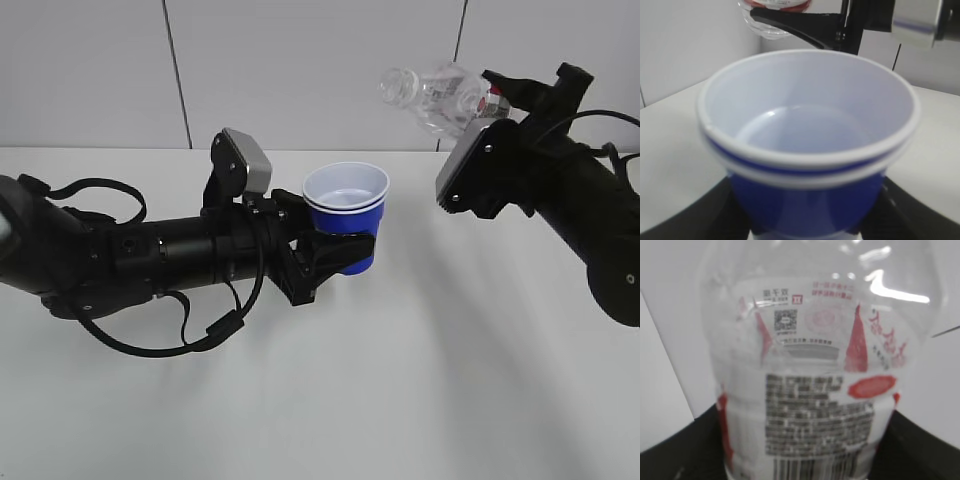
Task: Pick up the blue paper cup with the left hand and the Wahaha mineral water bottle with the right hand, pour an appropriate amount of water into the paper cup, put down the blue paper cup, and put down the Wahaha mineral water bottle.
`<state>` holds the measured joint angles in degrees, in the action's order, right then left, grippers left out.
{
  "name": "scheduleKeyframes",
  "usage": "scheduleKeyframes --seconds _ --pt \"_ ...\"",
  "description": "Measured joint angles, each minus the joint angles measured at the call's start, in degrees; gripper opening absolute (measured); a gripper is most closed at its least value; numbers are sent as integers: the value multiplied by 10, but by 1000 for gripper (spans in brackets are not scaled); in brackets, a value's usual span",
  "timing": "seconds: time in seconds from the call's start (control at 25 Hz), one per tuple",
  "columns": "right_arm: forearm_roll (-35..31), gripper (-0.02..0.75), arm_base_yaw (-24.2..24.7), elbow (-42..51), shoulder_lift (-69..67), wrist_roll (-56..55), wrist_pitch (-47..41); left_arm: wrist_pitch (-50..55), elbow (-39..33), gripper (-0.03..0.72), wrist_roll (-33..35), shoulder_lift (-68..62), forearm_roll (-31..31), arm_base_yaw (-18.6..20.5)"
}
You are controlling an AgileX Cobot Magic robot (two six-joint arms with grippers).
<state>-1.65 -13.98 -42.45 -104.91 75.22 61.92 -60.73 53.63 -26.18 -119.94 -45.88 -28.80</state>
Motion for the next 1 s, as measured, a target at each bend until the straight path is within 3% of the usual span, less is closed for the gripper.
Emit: scheduleKeyframes --seconds 1.0 --pt "41 486 0 0 0 106 0 3 2 443 0 0 -6 0"
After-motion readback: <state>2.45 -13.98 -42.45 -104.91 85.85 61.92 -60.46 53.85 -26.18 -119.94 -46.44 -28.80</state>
